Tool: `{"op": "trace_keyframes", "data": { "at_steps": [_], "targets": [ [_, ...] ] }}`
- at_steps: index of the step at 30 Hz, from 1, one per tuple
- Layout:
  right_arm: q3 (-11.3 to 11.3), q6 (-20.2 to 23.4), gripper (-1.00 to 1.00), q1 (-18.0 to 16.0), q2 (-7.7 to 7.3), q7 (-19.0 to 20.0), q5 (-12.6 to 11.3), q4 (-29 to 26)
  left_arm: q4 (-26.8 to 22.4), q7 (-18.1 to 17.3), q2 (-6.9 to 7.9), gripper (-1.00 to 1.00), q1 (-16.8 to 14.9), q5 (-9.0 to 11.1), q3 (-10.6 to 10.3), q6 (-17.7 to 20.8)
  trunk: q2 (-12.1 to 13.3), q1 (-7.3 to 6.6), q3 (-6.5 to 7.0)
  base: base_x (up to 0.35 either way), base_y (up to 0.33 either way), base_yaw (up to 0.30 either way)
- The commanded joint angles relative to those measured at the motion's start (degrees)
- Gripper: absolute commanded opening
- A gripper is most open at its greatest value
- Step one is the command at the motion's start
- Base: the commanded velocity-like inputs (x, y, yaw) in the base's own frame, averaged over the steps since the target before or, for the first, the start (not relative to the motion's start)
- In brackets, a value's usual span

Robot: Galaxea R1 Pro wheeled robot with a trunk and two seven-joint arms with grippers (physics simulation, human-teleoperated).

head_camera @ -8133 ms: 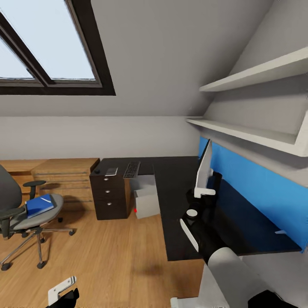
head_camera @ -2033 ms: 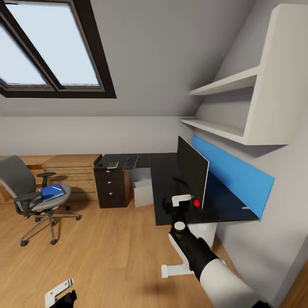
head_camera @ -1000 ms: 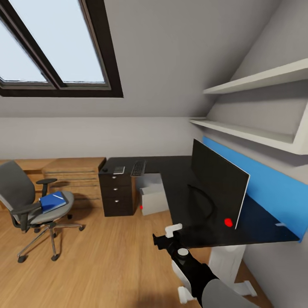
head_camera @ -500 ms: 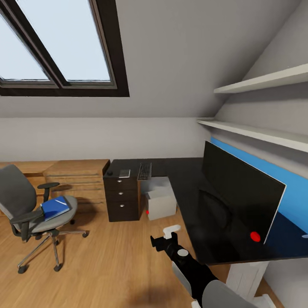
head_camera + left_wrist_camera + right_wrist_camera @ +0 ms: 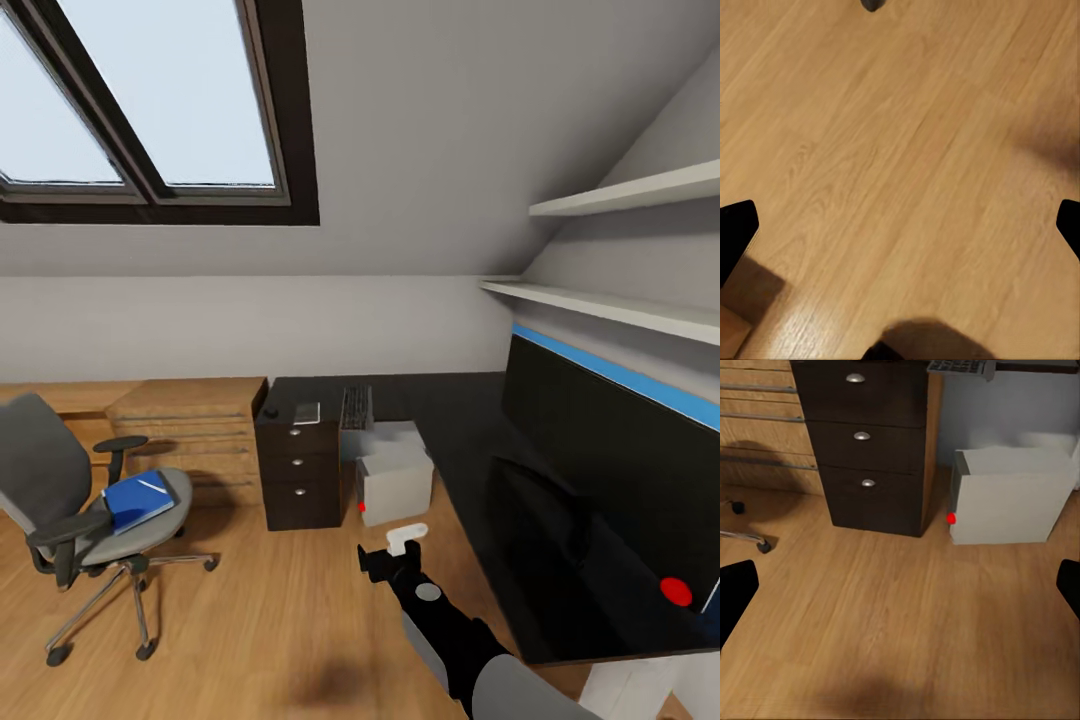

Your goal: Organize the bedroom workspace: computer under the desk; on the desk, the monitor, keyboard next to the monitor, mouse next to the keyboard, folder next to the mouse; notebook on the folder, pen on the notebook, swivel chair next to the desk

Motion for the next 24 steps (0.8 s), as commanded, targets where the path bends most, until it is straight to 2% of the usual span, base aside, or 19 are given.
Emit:
{"op": "trace_keyframes", "data": {
  "at_steps": [1,17,24],
  "targets": [
    [0.4,-0.5,1.0,-0.1,0.0,-0.5,-0.6,0.1,0.0,0.3,0.07,1.0,0.0,0.6,-0.4,-0.3,-0.1,0.04,-0.08,0.258,0.246,0.0],
    [0.4,-0.6,1.0,-0.1,0.0,-0.6,-0.6,0.0,0.3,0.3,0.15,1.0,0.0,0.6,-0.5,-0.3,-0.1,0.04,-0.08,0.268,0.235,0.0],
    [0.3,-0.7,1.0,-0.1,0.0,-0.6,-0.5,0.0,0.2,-0.4,0.16,1.0,0.0,0.5,-0.5,-0.3,-0.1,0.04,-0.08,0.252,0.129,0.0]
  ]
}}
